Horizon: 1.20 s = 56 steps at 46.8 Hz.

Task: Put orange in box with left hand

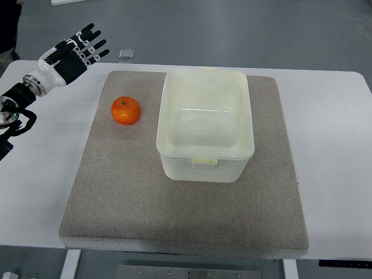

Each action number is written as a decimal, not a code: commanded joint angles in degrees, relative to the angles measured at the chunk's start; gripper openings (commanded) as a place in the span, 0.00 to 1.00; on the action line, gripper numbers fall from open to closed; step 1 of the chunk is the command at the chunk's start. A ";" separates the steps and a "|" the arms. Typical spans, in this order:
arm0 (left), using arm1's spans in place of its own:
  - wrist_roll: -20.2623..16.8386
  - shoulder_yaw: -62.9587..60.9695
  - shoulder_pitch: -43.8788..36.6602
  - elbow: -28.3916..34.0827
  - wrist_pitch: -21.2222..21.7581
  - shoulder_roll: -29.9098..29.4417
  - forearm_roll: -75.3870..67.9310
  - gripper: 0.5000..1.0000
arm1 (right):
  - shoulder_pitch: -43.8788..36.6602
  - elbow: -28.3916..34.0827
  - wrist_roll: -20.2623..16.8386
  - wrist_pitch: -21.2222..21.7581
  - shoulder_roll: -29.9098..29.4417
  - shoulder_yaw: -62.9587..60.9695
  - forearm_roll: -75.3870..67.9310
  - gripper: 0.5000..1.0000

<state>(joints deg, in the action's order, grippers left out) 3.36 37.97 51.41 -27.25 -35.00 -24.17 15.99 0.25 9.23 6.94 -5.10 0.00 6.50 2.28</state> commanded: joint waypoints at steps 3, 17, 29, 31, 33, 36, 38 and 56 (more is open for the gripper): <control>-0.02 -0.09 0.00 0.00 0.00 -0.09 -0.43 0.98 | 0.01 0.00 0.00 0.00 0.00 0.00 0.00 0.86; -0.20 -0.79 0.09 0.00 0.00 -0.09 -0.78 0.98 | 0.01 0.00 0.00 0.00 0.00 0.00 0.00 0.86; -1.08 -1.76 0.35 0.09 0.00 -0.09 -3.15 0.98 | -0.08 0.00 0.00 0.00 0.00 0.00 0.00 0.86; -1.25 -1.68 0.53 0.00 0.00 -0.09 -5.51 0.98 | 0.01 0.00 0.00 0.00 0.00 0.00 0.00 0.86; -1.34 -1.67 0.79 0.00 0.00 -0.09 -9.20 0.98 | -0.08 0.00 0.00 0.00 0.00 0.00 0.00 0.86; -1.78 -1.50 1.23 -0.08 0.00 -0.09 -15.79 0.98 | 0.01 0.00 0.00 0.00 0.00 0.00 0.00 0.86; -2.48 -1.32 2.02 0.00 0.00 -0.26 -19.92 0.98 | 0.01 0.00 0.00 0.00 0.00 0.00 0.00 0.86; -9.34 -1.67 3.08 -13.17 0.00 -7.90 -54.28 0.99 | 0.01 0.00 0.00 0.00 0.00 0.00 0.00 0.86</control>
<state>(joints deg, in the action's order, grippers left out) -4.72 36.30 54.56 -36.98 -35.00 -30.51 -31.33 0.27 9.23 6.94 -5.10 0.00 6.50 2.29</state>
